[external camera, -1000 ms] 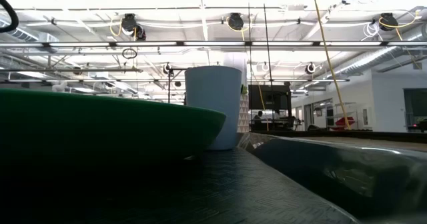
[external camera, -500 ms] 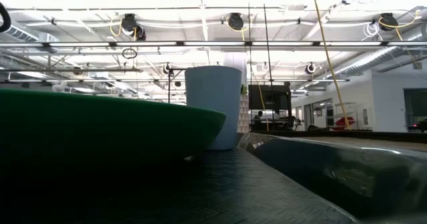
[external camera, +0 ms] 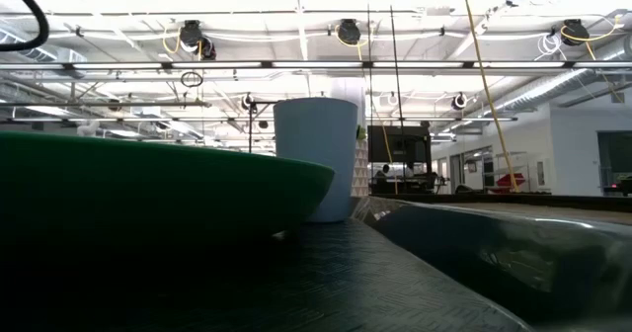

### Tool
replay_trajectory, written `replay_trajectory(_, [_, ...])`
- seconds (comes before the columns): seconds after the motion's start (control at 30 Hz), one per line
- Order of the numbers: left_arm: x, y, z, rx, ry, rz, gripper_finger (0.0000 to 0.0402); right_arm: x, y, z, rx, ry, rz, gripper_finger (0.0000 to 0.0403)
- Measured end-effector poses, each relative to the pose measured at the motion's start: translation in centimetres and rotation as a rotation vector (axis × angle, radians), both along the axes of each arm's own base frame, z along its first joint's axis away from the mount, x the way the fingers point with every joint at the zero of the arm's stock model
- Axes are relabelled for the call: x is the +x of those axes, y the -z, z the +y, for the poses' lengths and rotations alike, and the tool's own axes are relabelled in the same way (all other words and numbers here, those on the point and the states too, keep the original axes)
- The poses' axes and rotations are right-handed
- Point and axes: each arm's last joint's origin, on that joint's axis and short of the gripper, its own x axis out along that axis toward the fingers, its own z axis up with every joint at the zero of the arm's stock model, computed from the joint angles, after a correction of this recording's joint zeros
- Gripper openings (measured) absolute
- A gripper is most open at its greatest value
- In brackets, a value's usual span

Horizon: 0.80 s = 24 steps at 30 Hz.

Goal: Pick and place plate/cup/fork/spoon on tray
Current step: Put the black spoon on the black tray to the left of the red fork

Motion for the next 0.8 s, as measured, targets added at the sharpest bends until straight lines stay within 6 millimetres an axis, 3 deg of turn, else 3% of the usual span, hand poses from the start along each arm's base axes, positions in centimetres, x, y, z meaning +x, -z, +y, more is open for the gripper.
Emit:
replay_trajectory(0.33, [0.0,-1.4,0.5,-0.008,-0.014,-0.074,0.0076,0.0,0.0,0.0,0.000,0.000,0.000,0.0290])
replay_trajectory(0.53, [0.2,-1.9,1.3,0.125,0.003,-0.205,0.0076,0.0,0.0,0.0,0.007,-0.015,0.000,0.0290])
replay_trajectory(0.8, [0.4,-1.7,2.9,0.236,-0.015,-0.163,0.0076,0.1,0.0,0.1,0.029,-0.047,-0.004,0.0290])
